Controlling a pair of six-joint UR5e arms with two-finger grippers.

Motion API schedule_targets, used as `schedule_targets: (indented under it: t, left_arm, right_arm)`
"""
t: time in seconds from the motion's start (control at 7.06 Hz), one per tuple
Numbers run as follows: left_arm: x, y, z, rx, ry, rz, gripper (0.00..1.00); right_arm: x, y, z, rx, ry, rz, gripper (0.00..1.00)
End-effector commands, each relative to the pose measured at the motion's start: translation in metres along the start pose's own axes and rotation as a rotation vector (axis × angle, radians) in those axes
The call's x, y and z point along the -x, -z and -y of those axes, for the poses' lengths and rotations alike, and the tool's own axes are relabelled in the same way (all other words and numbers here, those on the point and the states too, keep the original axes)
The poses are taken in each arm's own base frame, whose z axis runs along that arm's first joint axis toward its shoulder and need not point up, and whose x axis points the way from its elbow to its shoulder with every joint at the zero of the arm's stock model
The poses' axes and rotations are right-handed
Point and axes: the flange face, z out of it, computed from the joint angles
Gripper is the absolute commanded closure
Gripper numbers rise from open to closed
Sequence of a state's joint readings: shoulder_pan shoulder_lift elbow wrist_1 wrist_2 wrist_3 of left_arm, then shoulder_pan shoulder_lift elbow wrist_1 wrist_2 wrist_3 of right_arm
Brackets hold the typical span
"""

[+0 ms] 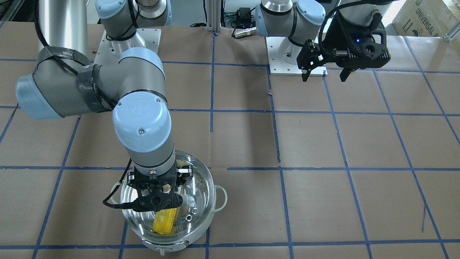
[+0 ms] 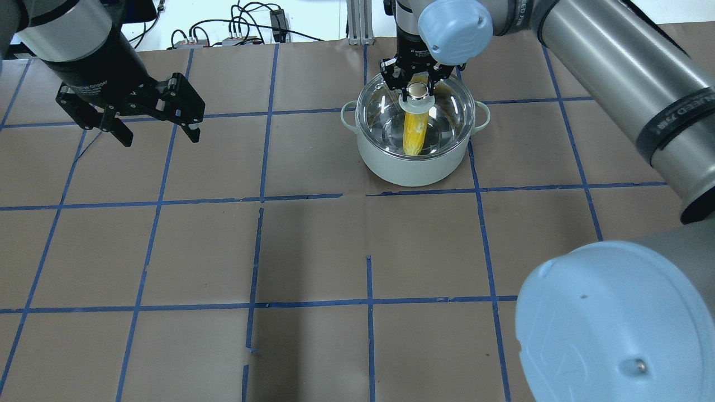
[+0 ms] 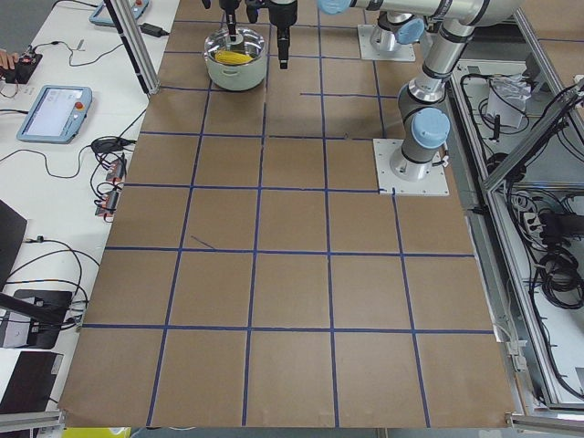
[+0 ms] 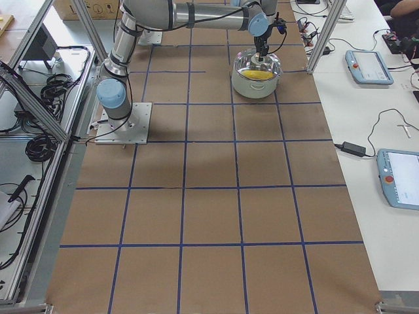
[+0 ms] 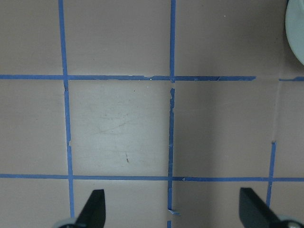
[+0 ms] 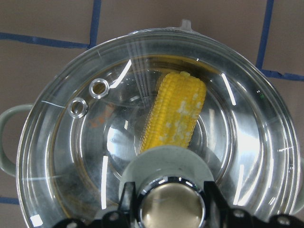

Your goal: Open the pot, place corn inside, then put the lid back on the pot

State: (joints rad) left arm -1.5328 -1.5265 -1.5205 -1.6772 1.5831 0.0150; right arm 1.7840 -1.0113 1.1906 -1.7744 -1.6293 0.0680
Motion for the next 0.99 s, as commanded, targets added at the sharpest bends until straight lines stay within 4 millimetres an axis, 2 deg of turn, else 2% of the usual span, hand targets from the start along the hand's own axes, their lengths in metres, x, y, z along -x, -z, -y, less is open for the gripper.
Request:
schedule_targets:
  t: [0.0, 0.14, 0.28, 0.42, 0.57, 0.71, 0.85]
  left_arm:
    - [0.000, 0.000, 0.000, -0.001, 0.000, 0.000, 0.00]
    - [-0.001, 0.000, 0.000, -0.003, 0.000, 0.000, 0.00]
    - [0.000, -0.001, 0.000, -0.001, -0.002, 0.001, 0.00]
    - [-0.001, -0.001, 0.000, -0.001, -0.002, 0.000, 0.00]
    - [0.000, -0.002, 0.000, 0.000, -0.002, 0.001, 0.00]
    - [0.000, -0.002, 0.000, 0.000, -0.002, 0.001, 0.00]
    - [0.000, -0.002, 0.000, 0.001, 0.000, 0.001, 0.00]
  right_arm:
    - [0.000, -0.001, -0.001, 0.003, -0.001, 0.000, 0.74]
    - [0.000, -0.001, -0.001, 0.003, -0.001, 0.000, 0.73]
    - [0.000, 0.000, 0.000, 0.003, -0.005, 0.000, 0.49]
    - [-0.001, 0.005, 0.002, -0.007, -0.012, 0.011, 0.01]
    - [-0.013, 0.014, 0.006, -0.025, -0.025, 0.008, 0.00]
    - [-0.022, 0.053, 0.004, -0.074, -0.036, 0.008, 0.00]
    - [-0.032, 0.084, -0.011, -0.047, -0.037, 0.005, 0.00]
